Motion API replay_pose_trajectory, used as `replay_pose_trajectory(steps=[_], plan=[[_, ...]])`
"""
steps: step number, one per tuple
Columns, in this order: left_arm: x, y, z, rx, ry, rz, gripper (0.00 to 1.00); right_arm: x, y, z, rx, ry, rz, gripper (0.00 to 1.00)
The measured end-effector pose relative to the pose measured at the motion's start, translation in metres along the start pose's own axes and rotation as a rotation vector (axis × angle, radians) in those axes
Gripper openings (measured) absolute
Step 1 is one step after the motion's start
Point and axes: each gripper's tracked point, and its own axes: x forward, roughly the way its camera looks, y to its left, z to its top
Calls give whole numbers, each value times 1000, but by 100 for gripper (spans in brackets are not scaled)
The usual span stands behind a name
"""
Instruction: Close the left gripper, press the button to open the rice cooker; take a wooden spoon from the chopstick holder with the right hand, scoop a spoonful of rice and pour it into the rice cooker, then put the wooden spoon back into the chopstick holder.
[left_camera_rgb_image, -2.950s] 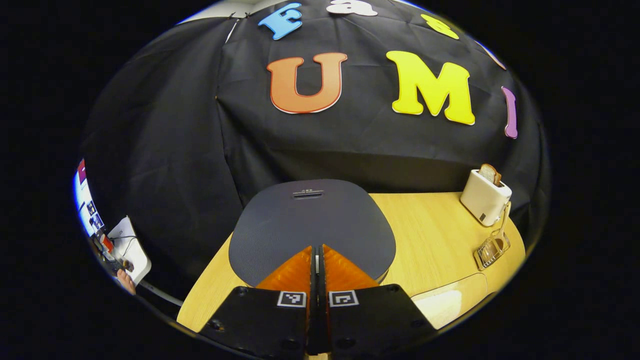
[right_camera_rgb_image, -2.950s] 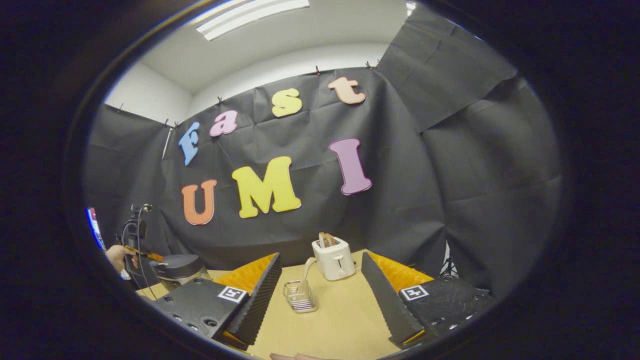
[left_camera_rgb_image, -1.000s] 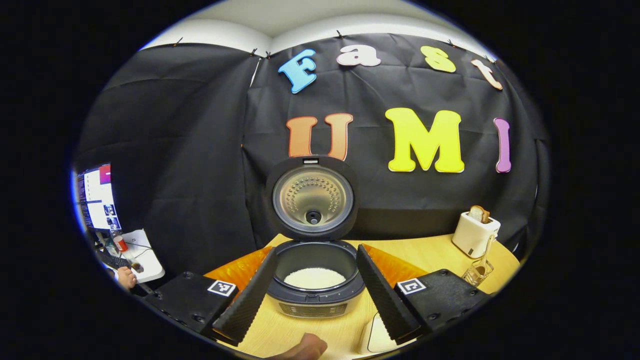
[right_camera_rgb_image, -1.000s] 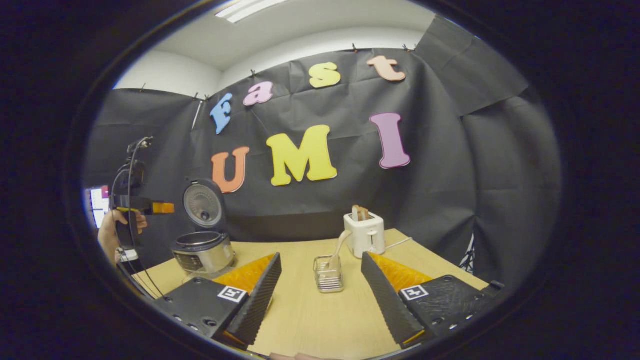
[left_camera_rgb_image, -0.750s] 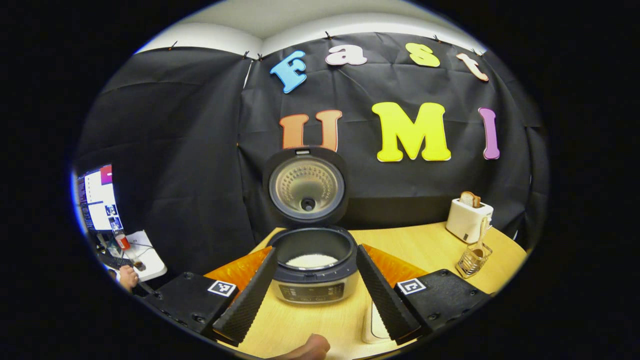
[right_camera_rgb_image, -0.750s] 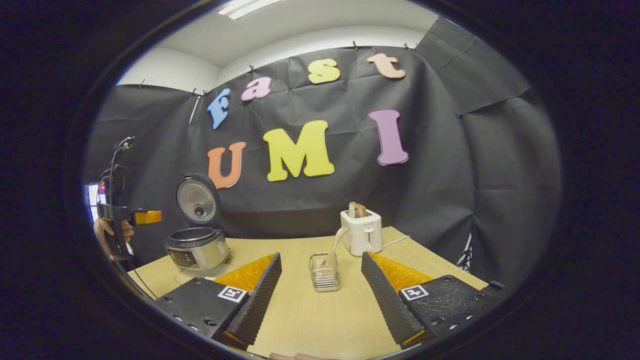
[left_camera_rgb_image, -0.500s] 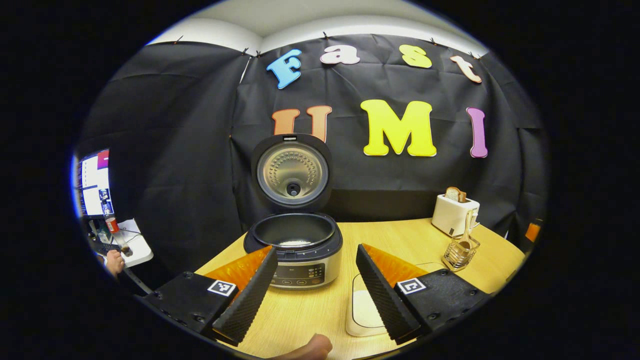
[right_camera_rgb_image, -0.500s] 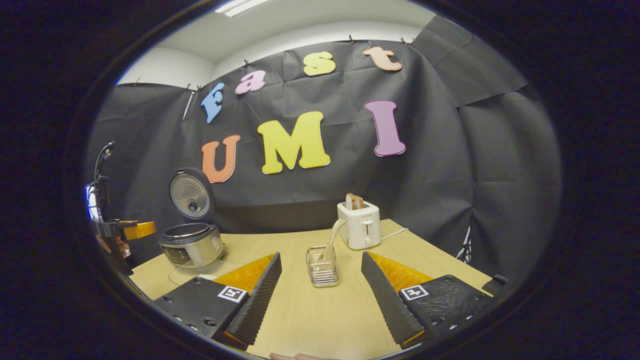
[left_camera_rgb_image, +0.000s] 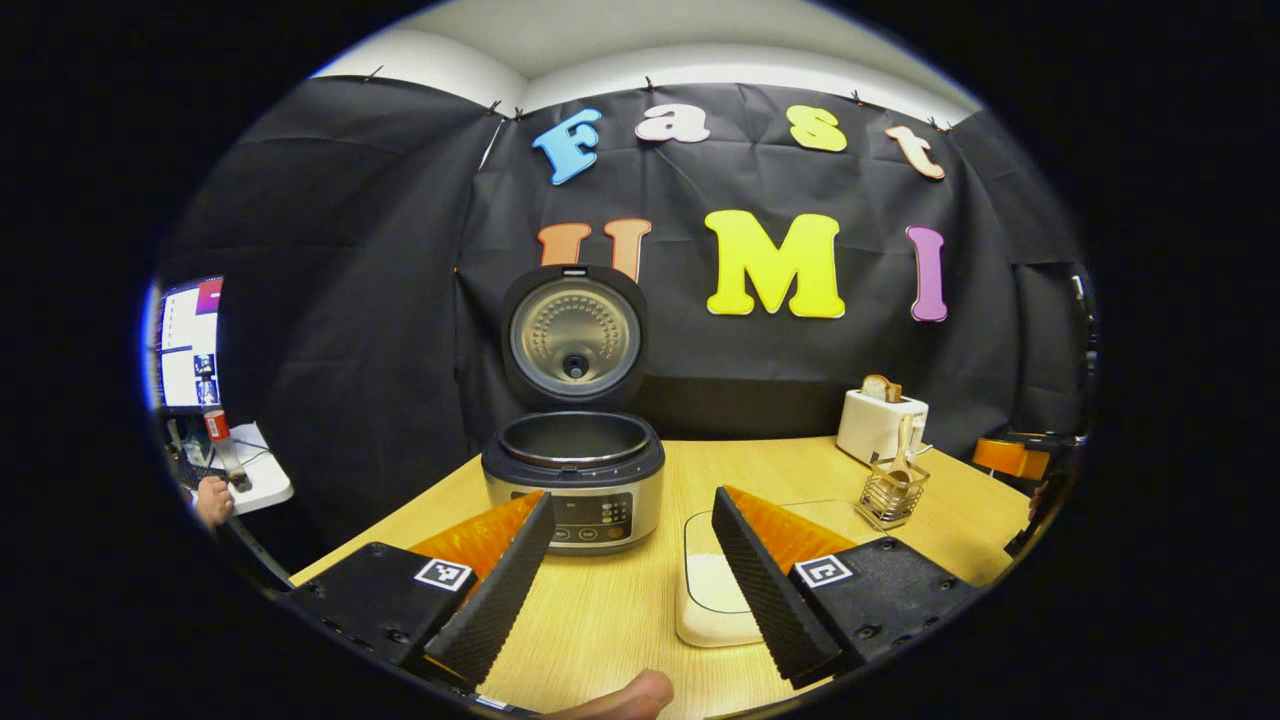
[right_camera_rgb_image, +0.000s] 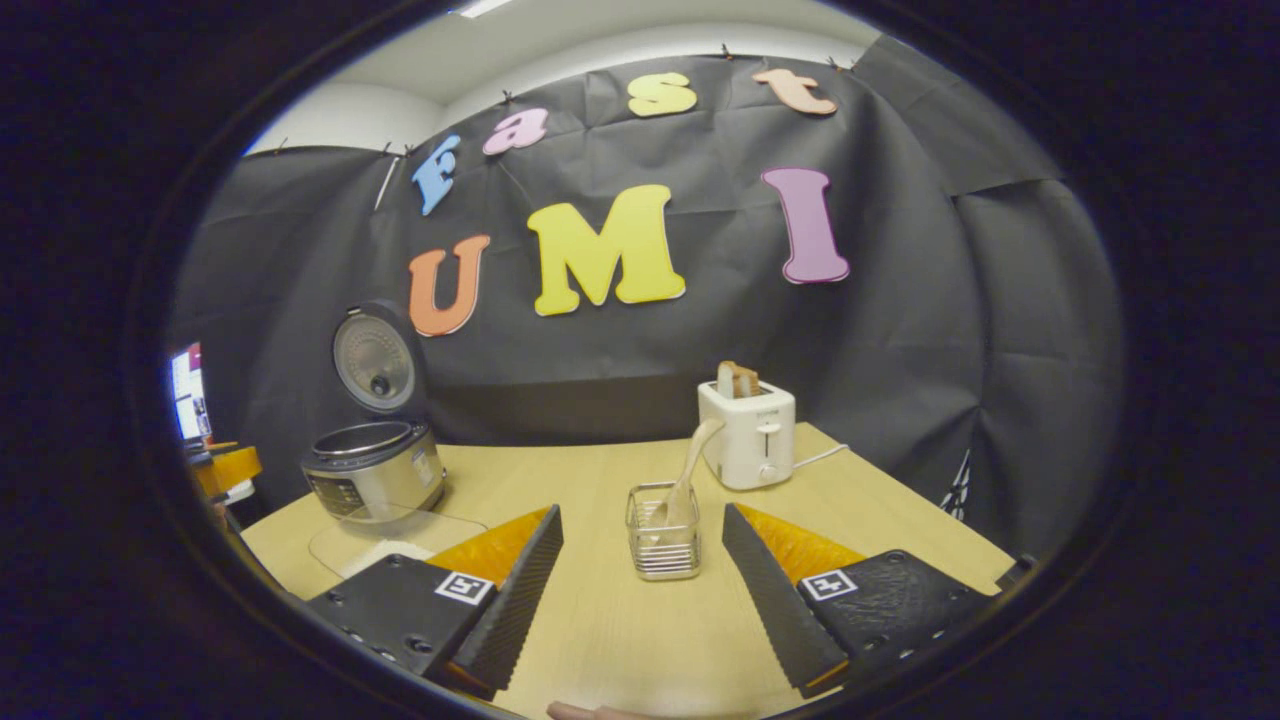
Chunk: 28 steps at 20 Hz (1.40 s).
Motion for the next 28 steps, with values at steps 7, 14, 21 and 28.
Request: replay_pose_trajectory(steps=[7, 14, 21, 28], plan=[[-16, -2, 10, 17, -24, -35, 100, 108, -11, 16, -11, 45, -47, 96], [-12, 19, 5, -28, -5, -20, 100, 190, -31, 16, -2, 121, -125, 91], [-5, 17, 0, -28, 1, -62, 94, 231, -51, 0, -70, 238, -168, 95], [2, 20, -12, 13, 29, -44, 100, 263, -48, -15, 10, 328, -124, 81]])
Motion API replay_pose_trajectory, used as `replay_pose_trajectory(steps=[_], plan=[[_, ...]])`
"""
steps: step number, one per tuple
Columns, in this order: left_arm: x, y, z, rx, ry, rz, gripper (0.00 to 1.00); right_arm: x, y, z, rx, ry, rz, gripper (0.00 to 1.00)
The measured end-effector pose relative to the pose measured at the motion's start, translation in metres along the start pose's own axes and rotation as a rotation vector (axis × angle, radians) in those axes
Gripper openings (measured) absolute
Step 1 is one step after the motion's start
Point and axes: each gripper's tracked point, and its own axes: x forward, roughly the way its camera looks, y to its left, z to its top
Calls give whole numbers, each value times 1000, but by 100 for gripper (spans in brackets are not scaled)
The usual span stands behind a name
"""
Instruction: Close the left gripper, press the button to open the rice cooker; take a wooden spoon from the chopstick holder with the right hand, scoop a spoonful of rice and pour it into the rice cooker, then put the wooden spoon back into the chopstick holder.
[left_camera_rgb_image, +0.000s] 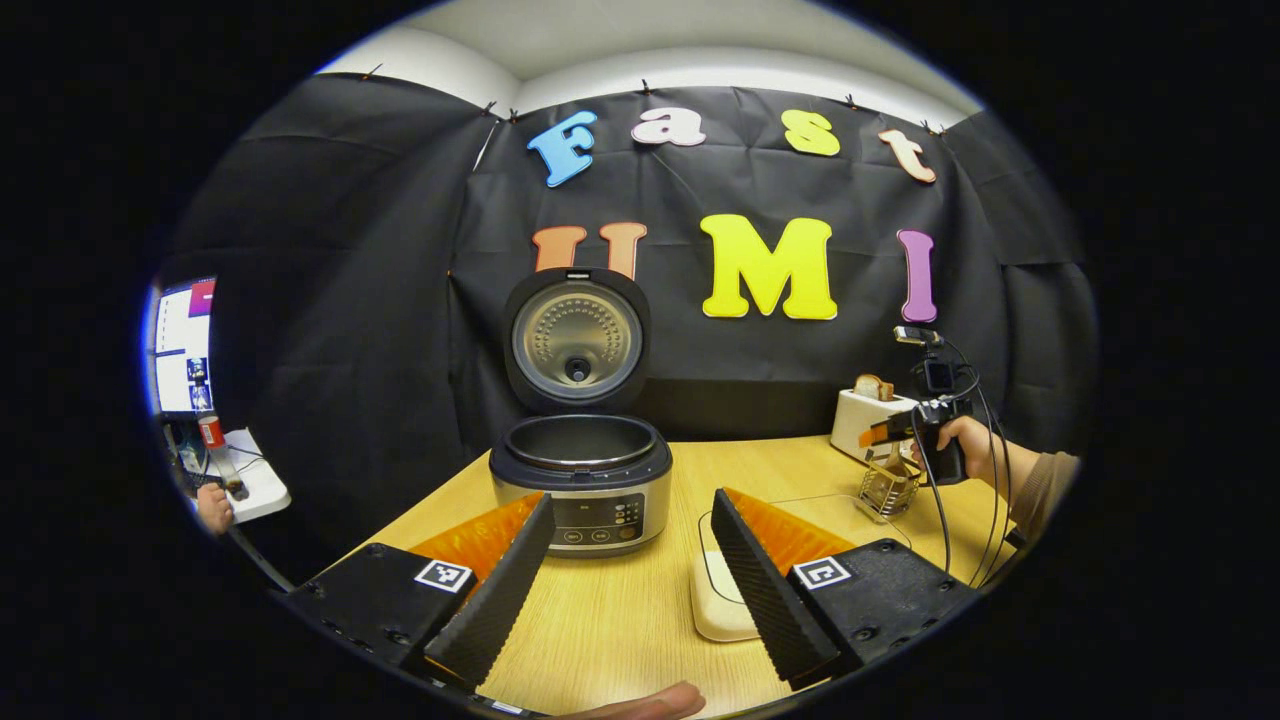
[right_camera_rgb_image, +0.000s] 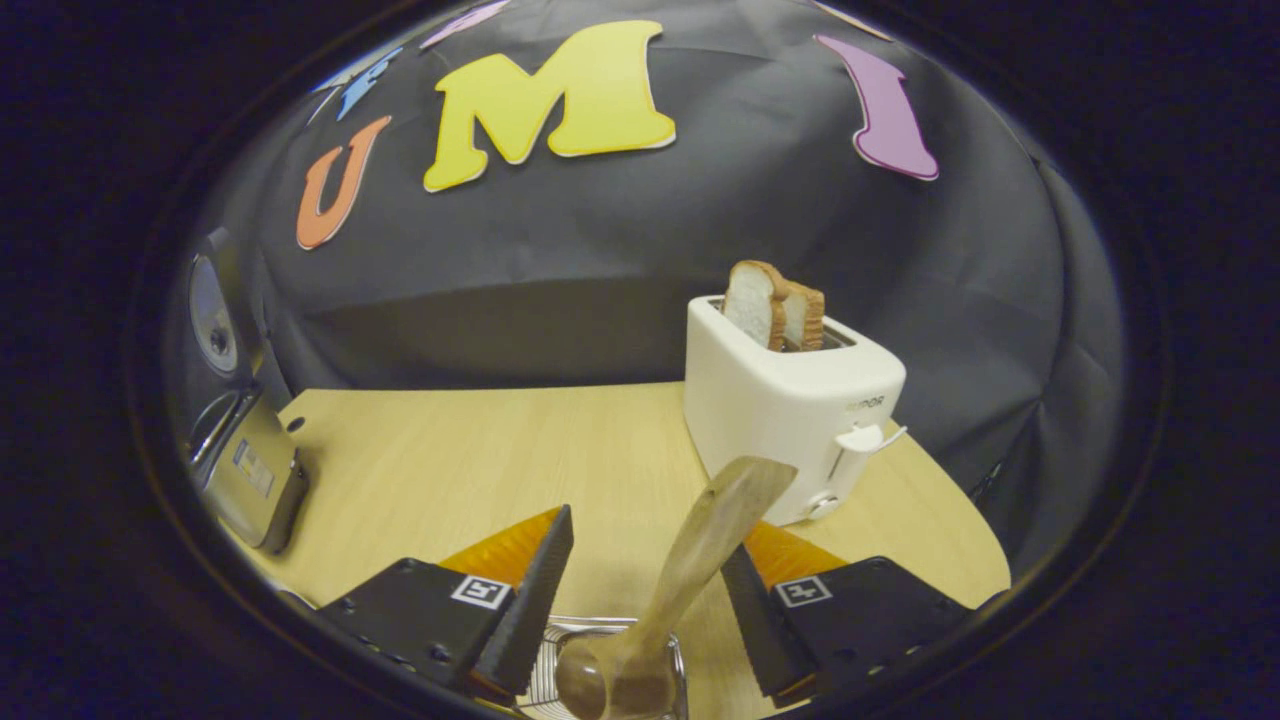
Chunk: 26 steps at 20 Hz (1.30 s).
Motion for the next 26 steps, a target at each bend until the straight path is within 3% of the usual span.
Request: replay_pose_trajectory(steps=[2, 3, 4, 5, 6, 10, 13, 14, 15, 17, 18, 19, 26], plan=[[1, -3, 1, 10, -10, -12, 100, 4, -7, -2, 5, 21, -27, 58], [2, -2, 0, 6, -6, -15, 100, 2, -8, 0, 10, 16, -23, 31], [3, 1, -1, 2, -5, -9, 100, -1, -3, 0, 22, 13, 1, 25], [2, 5, -2, -1, -2, -2, 94, -6, -1, 1, 30, 12, 16, 24], [3, 8, -4, -2, 4, 5, 100, -11, -3, 2, 28, 9, 17, 24], [1, 10, -5, -7, 17, 15, 100, -48, 5, 15, 15, -26, 51, 24], [-2, 6, 1, -10, 1, 10, 100, -64, 19, 15, -8, -21, 95, 15], [-5, 1, 2, -14, -1, -4, 100, -65, 17, 11, -20, -14, 81, 15], [-7, -3, 5, -16, -7, -19, 100, -68, 19, 9, -6, -13, 75, 5], [-11, -2, 10, -14, -22, -25, 100, -80, 22, 7, -25, -14, 77, 6], [-13, 0, 13, -13, -30, -21, 94, -86, 21, 7, -46, -25, 70, 5], [-15, 0, 14, -17, -35, -23, 100, -93, 24, 4, -64, -26, 72, 5], [-17, -8, 16, -32, -31, -47, 100, -144, 33, 16, -152, -134, 46, 0]])
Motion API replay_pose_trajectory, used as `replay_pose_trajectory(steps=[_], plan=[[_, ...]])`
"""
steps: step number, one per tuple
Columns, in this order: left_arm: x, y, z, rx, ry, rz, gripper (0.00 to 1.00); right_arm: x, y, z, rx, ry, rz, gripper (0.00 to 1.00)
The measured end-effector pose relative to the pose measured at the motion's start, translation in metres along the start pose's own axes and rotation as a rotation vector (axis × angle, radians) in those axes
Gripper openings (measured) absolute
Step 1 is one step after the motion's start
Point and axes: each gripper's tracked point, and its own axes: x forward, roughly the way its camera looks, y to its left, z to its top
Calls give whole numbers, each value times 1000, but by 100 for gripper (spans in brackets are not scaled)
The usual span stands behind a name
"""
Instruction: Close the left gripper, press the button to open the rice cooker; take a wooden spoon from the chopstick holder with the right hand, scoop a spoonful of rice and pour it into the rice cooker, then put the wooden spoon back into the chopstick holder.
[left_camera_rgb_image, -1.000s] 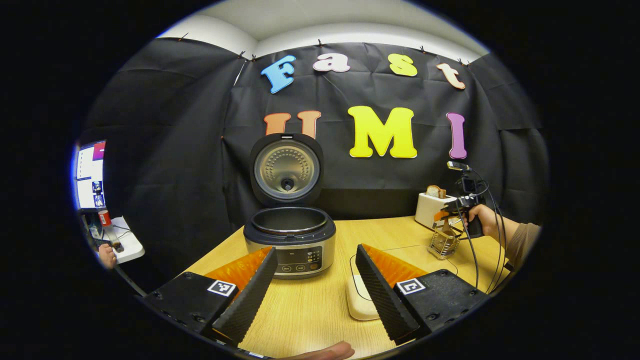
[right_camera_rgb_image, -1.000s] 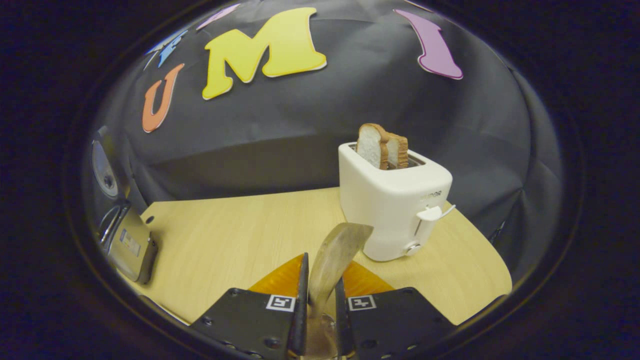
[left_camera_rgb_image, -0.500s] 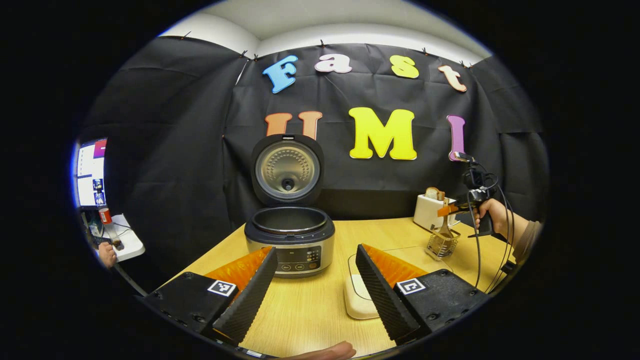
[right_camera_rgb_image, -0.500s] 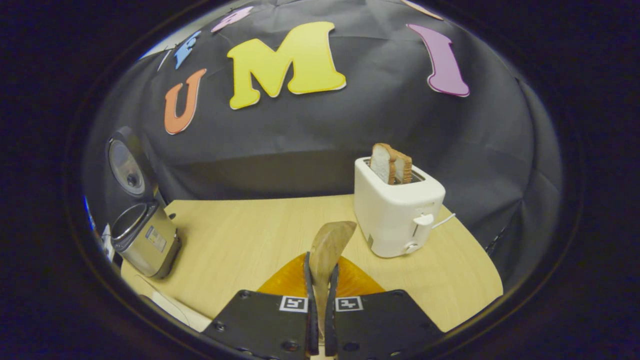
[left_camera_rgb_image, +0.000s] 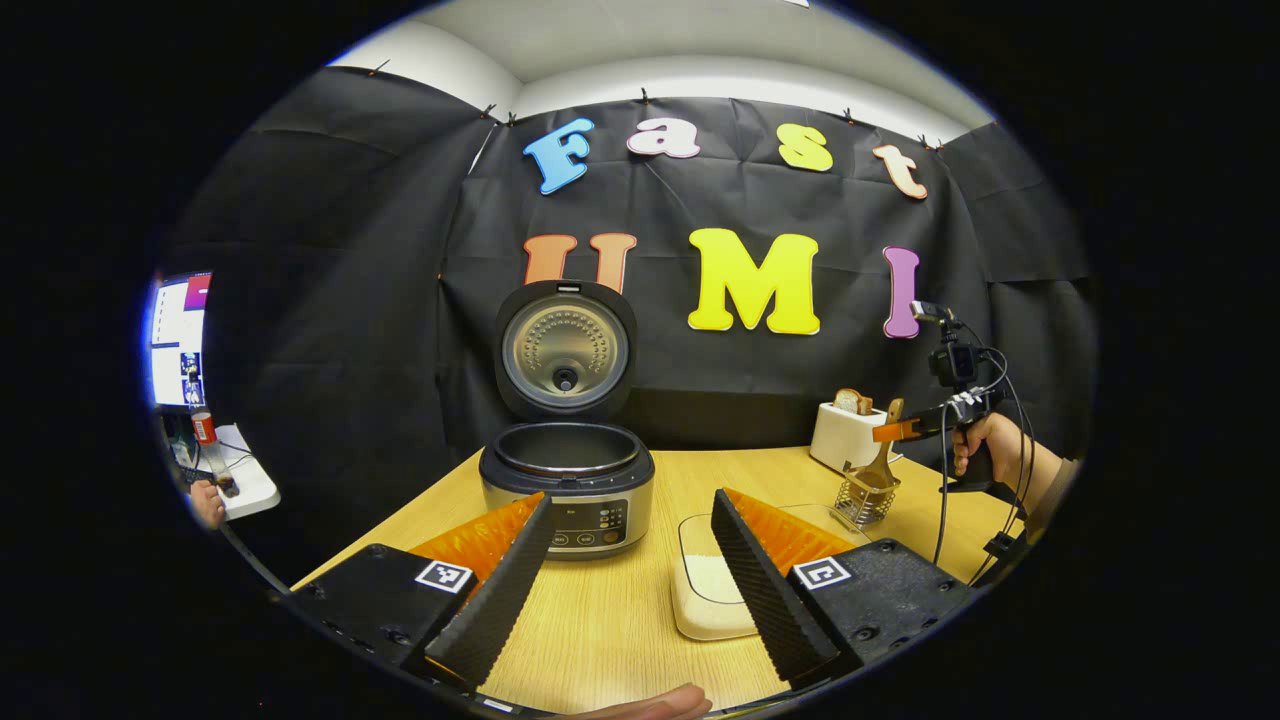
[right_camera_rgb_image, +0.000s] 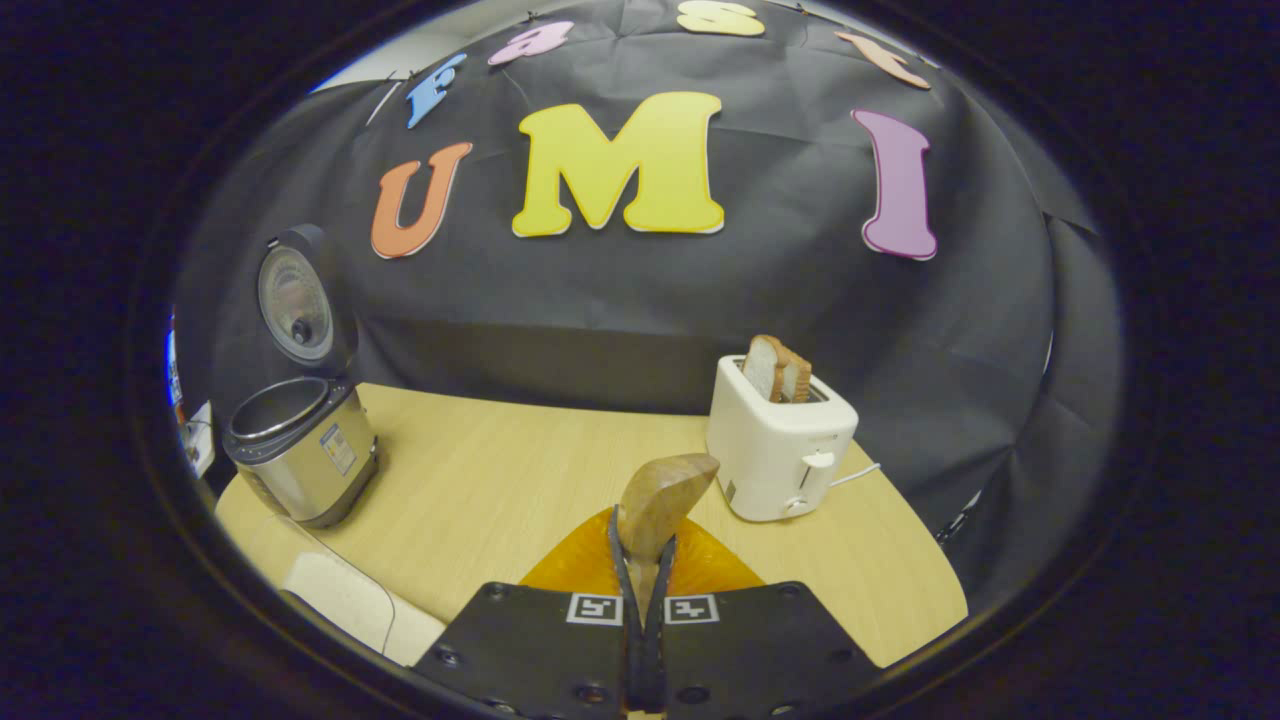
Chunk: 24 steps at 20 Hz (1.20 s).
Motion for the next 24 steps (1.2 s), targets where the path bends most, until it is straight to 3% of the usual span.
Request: replay_pose_trajectory(steps=[8, 13, 19, 24], plan=[[-4, 1, 4, -5, -12, -11, 100, -56, 25, 47, -80, -101, -22, 0], [-5, 7, 7, -17, -16, -5, 100, -105, 79, 70, -96, -179, 49, 0], [-6, 5, 7, 2, -16, -2, 100, -145, 165, 55, -176, -201, 175, 0], [-7, 2, 8, 16, -22, -11, 100, -145, 216, 28, -202, -187, 242, 2]])
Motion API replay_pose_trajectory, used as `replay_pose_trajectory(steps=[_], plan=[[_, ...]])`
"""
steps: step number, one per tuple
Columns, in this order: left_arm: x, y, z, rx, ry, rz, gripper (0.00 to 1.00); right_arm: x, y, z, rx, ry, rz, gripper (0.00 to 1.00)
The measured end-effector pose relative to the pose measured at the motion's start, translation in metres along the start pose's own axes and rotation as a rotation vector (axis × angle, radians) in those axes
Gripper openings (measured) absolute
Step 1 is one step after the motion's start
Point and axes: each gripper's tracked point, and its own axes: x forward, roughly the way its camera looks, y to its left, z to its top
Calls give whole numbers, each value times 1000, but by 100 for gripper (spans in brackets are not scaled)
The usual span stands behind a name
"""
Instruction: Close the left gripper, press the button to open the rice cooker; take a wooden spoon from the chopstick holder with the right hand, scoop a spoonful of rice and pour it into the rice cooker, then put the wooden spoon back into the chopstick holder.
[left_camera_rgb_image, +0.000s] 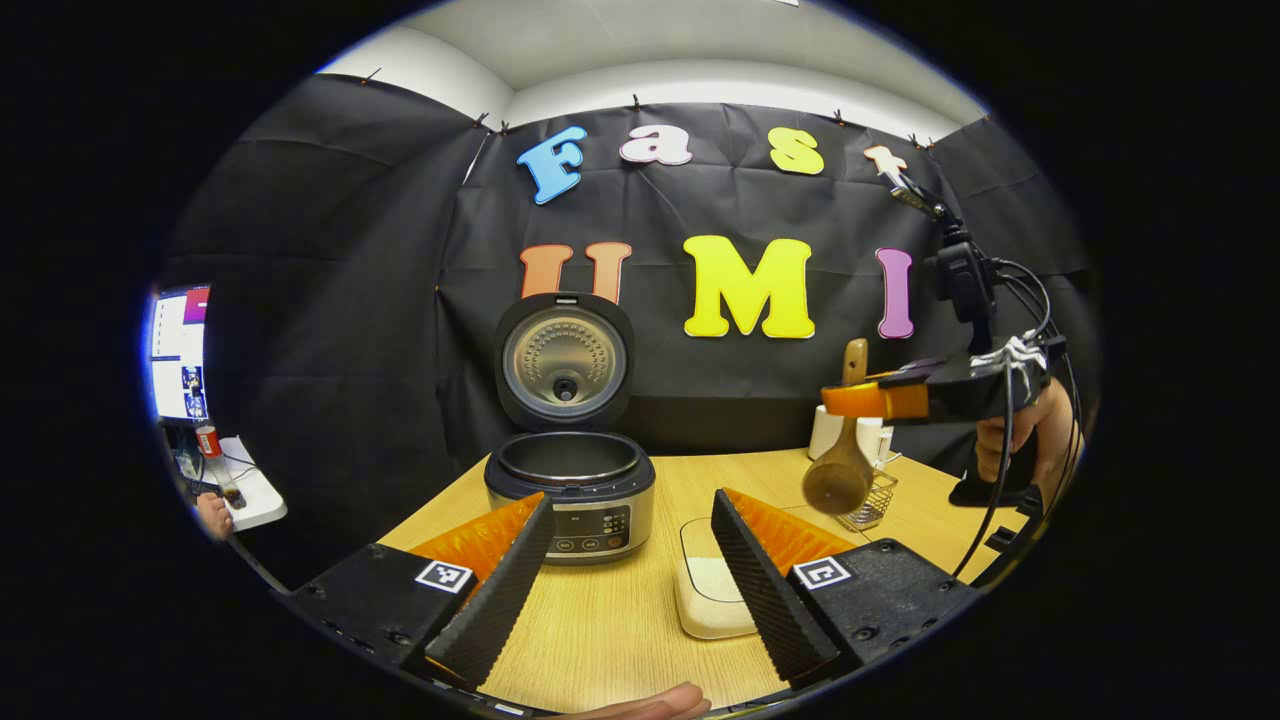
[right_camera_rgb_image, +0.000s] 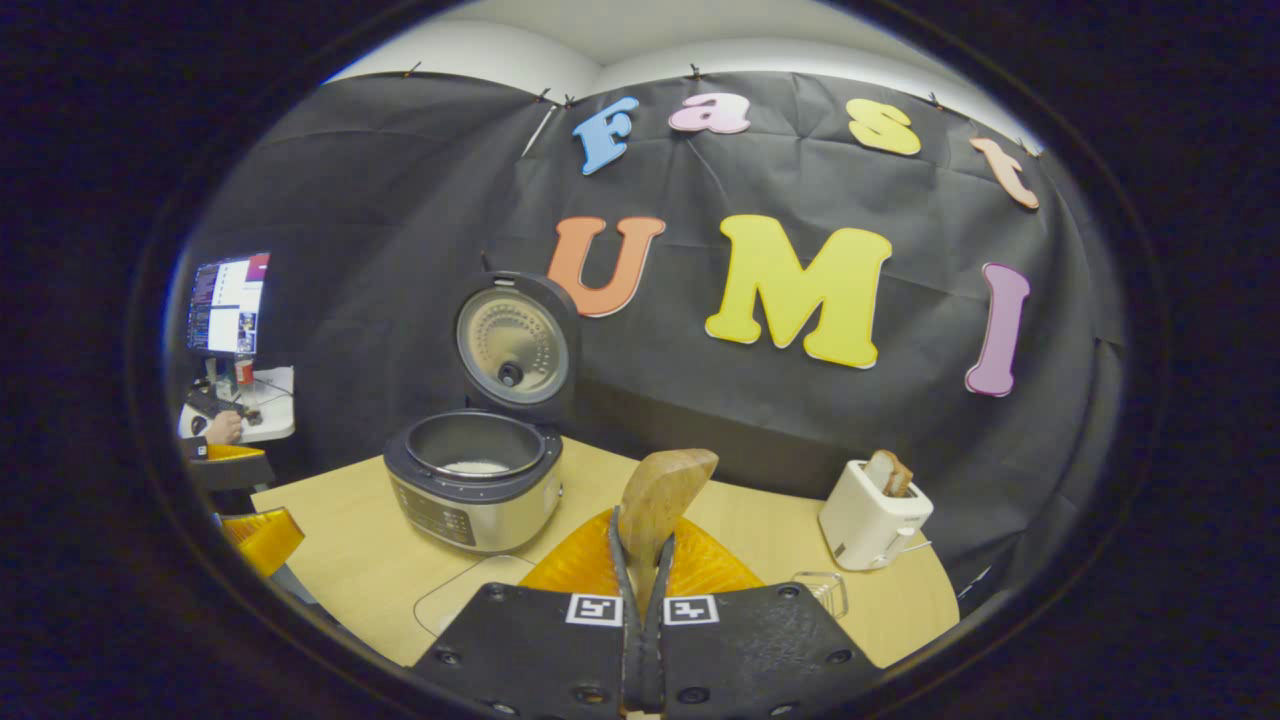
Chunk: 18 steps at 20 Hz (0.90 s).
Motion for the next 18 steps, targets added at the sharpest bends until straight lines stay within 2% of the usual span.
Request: replay_pose_trajectory(steps=[2, 5, 12, 15, 18], plan=[[-1, -1, 1, -3, -1, -7, 100, 9, 8, -15, 31, 15, -15, 0], [-2, 3, 2, -9, -6, -4, 100, 20, 14, -46, 104, 57, -79, 0], [-3, 7, 3, -23, -9, -1, 100, 42, 6, -89, 99, 81, -196, 0], [-2, 5, 1, -24, -1, -4, 100, 45, 16, -96, 98, 91, -186, 0], [-4, 3, 3, -22, -4, -8, 100, 45, 38, -104, 153, 118, -150, 0]])
